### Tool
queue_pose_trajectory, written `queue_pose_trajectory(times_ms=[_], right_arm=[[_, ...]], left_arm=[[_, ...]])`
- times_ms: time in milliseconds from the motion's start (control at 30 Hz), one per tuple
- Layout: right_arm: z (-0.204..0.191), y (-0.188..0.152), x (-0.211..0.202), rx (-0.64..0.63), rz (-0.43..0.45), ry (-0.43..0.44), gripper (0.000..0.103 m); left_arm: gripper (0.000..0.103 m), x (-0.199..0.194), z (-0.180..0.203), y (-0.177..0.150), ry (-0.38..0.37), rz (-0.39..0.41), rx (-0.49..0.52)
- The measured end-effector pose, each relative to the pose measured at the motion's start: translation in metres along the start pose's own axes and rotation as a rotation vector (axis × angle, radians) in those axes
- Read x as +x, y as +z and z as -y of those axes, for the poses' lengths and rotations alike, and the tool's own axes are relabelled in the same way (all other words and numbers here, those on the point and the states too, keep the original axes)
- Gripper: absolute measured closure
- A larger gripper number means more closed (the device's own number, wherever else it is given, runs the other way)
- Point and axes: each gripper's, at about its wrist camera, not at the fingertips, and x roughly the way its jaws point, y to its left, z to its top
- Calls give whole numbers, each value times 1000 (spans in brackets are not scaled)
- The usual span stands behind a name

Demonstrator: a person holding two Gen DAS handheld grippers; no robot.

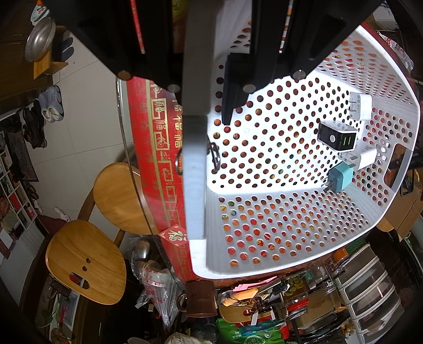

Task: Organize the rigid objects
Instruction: 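Grasp the small white charger beside the pink one with the left tool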

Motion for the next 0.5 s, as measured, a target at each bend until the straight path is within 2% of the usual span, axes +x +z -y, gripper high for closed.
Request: queue_pose_trajectory(times_ms=[67,133,267,400,467,500], right_arm=[[0,0,0,-1,-2,-1,90],[0,1,0,-2,-2,-3,90],[0,1,-1,-1,-2,-2,90],[0,1,-1,-4,-2,-4,90],[0,1,-1,-7,-3,-5,90],[-1,1,-1,-7,-3,-5,90]], left_arm=[[37,3,-8,-5,-38,8,-36],[49,7,-10,-4,-50,5,-43],[60,20,-6,-9,-38,-17,-41],[68,21,-8,-10,-50,-1,-69],[74,22,-5,-12,-31,3,-61],[82,24,-3,-13,-28,1,-56]])
